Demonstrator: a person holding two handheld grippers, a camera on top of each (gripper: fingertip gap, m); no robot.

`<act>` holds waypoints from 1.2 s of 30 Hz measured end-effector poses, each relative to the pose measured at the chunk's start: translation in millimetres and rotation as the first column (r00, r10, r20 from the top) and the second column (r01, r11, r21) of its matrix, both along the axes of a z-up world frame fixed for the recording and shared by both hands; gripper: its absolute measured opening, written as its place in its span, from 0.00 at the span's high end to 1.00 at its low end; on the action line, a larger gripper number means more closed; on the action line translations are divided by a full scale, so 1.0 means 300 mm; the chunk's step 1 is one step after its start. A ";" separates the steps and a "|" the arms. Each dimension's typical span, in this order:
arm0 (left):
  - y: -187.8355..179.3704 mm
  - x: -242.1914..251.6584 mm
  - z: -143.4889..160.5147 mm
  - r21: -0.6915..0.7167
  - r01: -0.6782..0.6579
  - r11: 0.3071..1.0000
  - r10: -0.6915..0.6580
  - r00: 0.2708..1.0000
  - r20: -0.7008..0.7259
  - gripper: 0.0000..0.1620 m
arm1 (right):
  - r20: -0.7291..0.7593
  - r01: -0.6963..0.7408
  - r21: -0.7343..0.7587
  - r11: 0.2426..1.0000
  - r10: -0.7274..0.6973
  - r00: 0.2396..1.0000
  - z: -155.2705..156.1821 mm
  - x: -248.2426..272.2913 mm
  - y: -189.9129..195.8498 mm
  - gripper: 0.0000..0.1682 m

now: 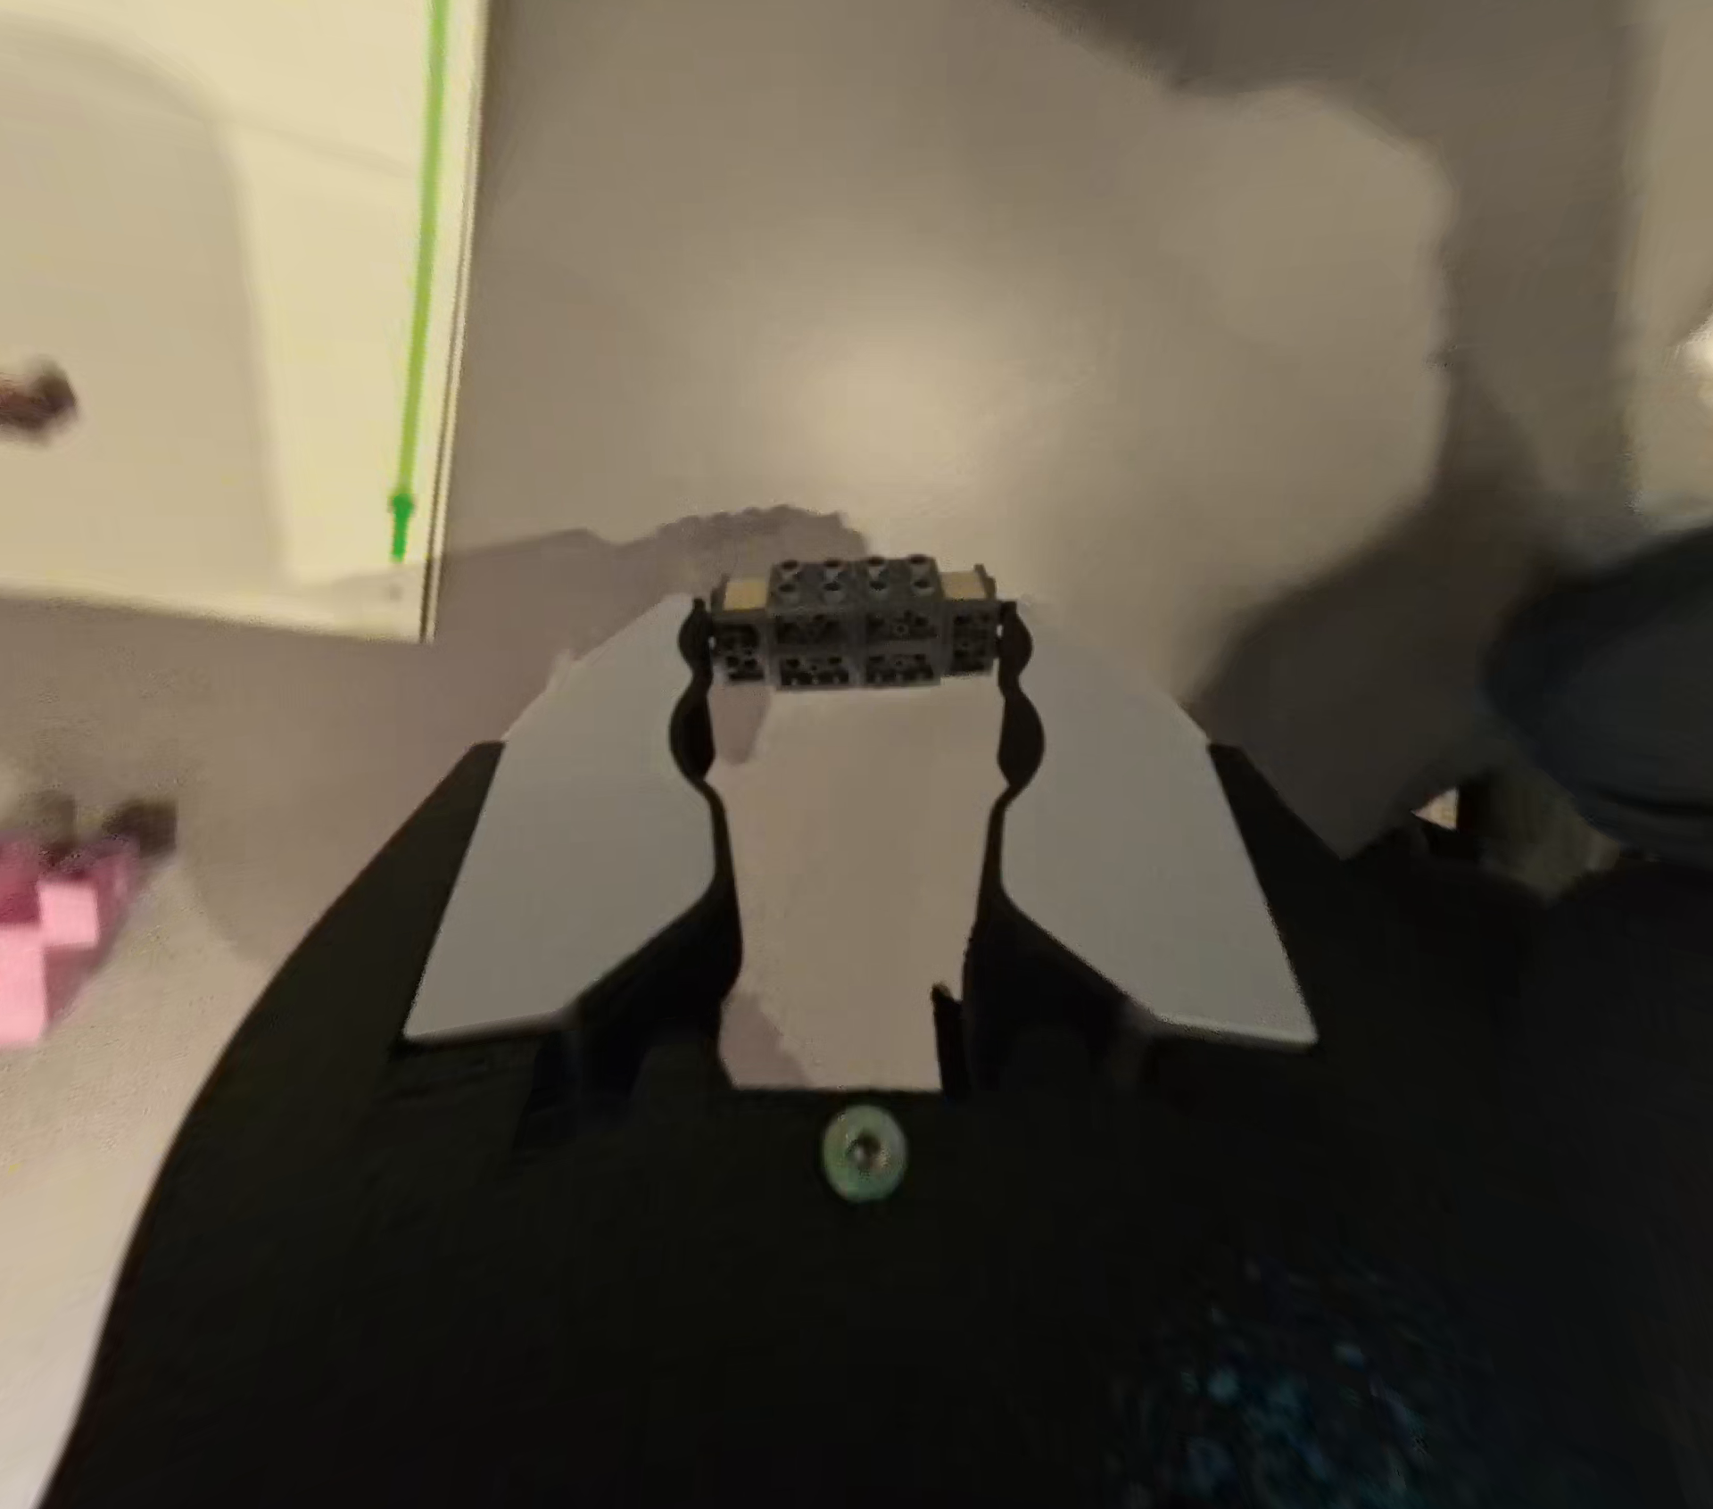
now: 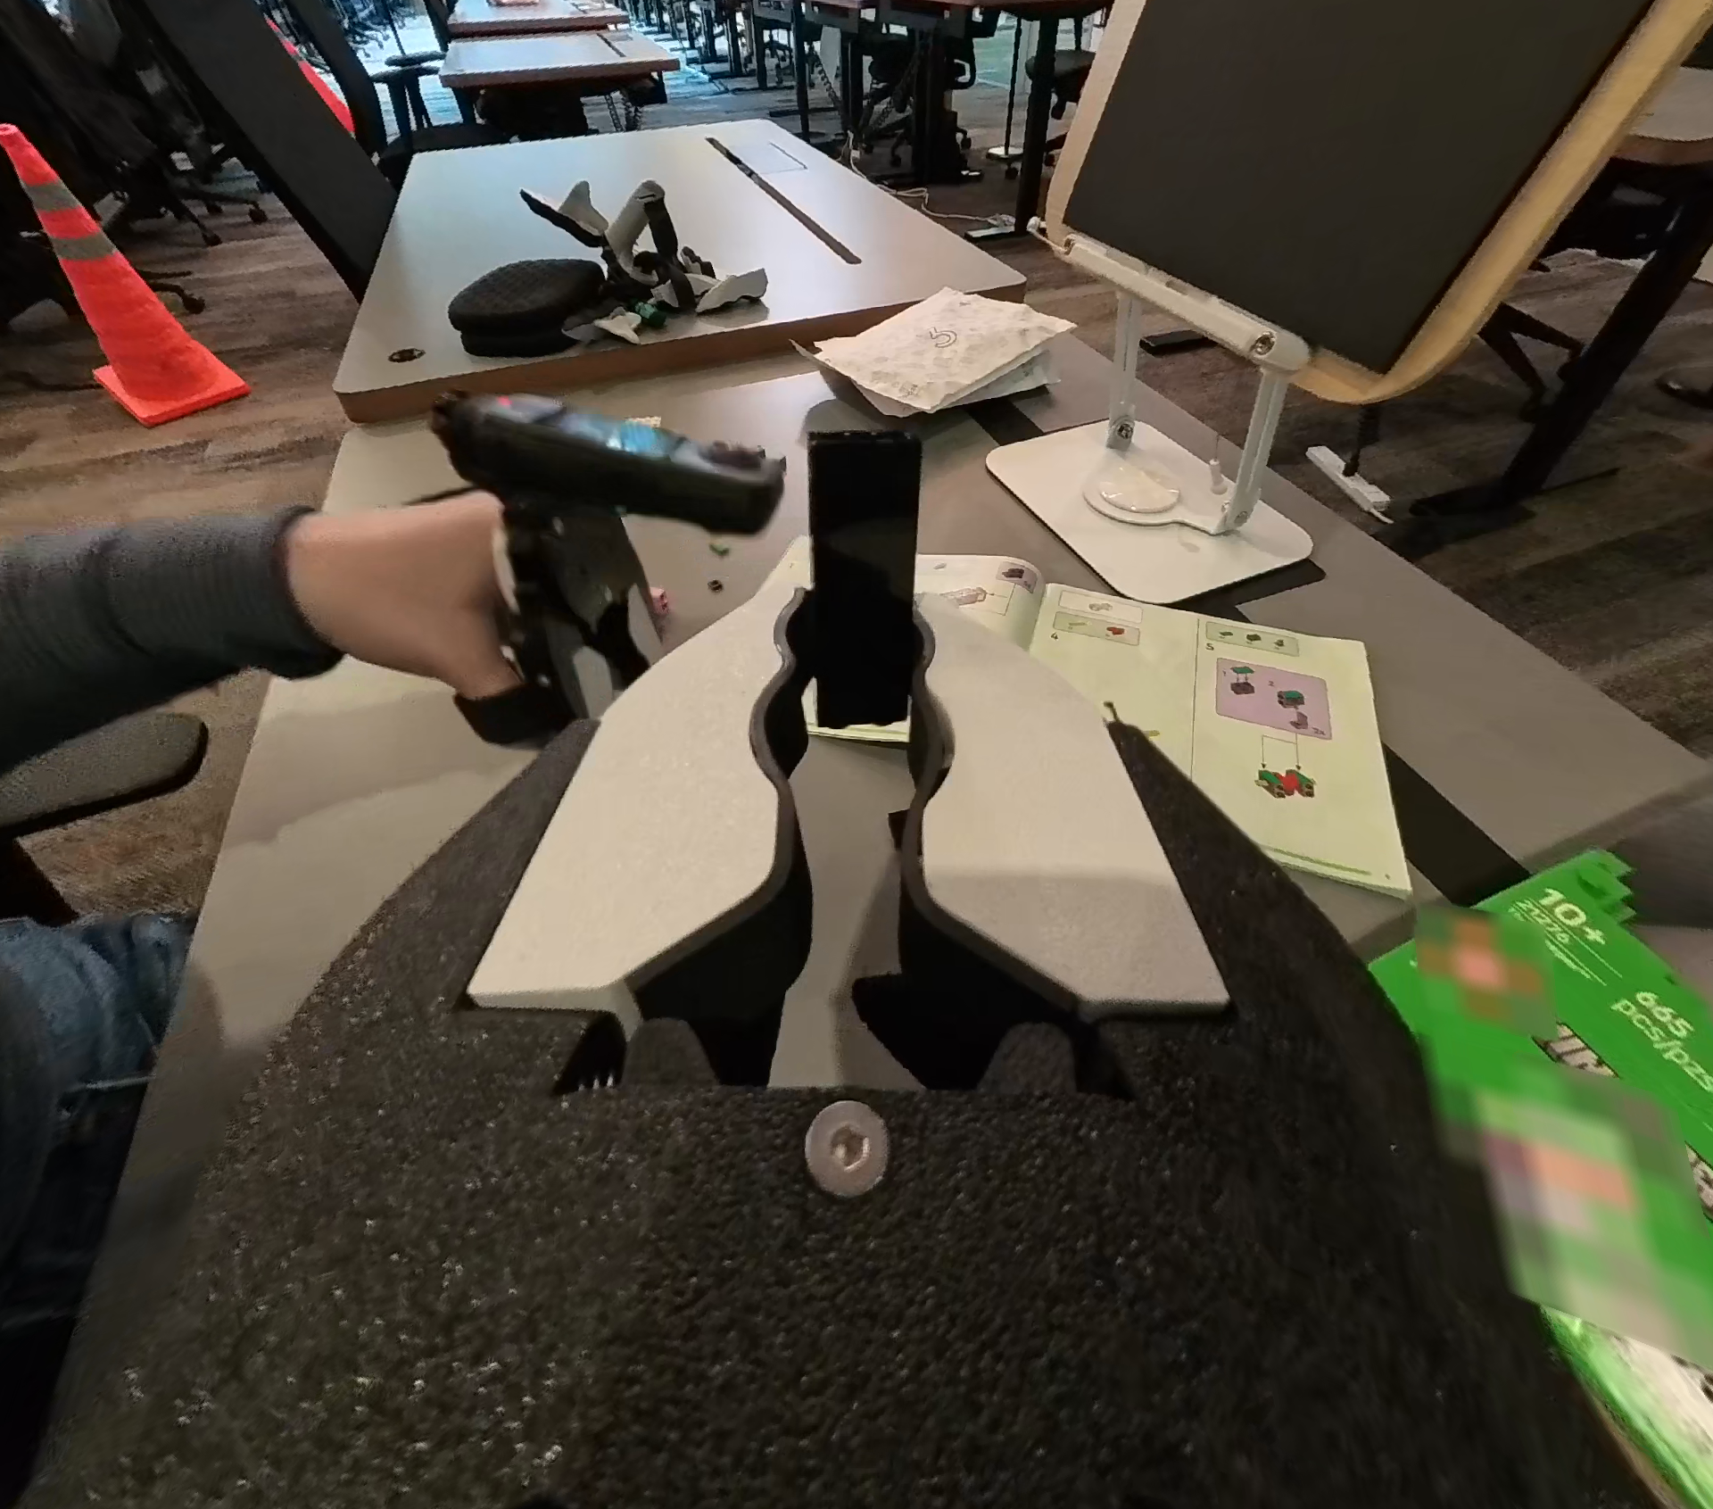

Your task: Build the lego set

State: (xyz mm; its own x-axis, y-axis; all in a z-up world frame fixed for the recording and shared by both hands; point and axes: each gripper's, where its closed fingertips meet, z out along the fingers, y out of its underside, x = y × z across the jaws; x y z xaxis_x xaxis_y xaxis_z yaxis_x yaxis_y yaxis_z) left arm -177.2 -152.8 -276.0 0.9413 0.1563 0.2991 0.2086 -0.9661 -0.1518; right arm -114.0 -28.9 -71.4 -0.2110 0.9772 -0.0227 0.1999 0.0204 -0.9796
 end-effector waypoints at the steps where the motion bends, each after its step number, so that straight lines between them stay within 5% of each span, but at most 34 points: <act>1: 0.030 0.016 0.047 0.100 0.050 0.994 -0.052 0.999 0.014 0.63 | 0.002 -0.009 0.009 1.000 0.009 1.000 -0.005 -0.003 -0.003 0.90; 4: 0.115 0.041 0.234 0.420 0.249 0.873 -0.225 0.968 -0.106 0.63 | -0.003 -0.046 0.068 0.997 0.046 0.999 -0.018 -0.014 -0.021 0.90; 7: 0.149 0.051 0.415 0.577 0.505 0.642 -0.324 0.860 -0.394 0.63 | -0.011 -0.109 0.119 0.987 0.111 0.994 -0.024 -0.027 -0.059 0.90; 12: 0.147 0.110 0.586 0.552 0.777 0.302 -0.361 0.629 -0.689 0.63 | 0.056 -0.229 0.239 0.944 0.222 0.973 -0.058 -0.029 -0.147 0.90; 17: 0.130 0.161 0.675 0.427 0.904 0.015 -0.342 0.406 -0.847 0.63 | 0.165 -0.374 0.238 0.897 0.342 0.925 -0.099 -0.023 -0.250 0.90; 25: 0.093 0.207 0.687 0.299 0.929 -0.218 -0.458 0.173 -0.872 0.63 | 0.266 -0.533 -0.014 0.846 0.517 0.814 -0.139 0.009 -0.337 0.90; 36: 0.092 0.184 0.646 0.221 0.925 -0.310 -0.604 -0.012 -0.797 0.64 | 0.350 -0.639 -0.289 0.713 0.700 0.623 -0.216 0.032 -0.419 0.90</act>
State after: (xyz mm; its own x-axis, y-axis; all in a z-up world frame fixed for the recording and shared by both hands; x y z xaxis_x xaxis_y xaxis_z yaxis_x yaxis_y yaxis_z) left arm -121.8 -125.3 -82.3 0.0196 -0.8363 -0.5479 -0.8384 0.2848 -0.4647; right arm -104.4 -154.5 -136.2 -0.7452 0.5503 -0.3767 0.5542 0.1967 -0.8088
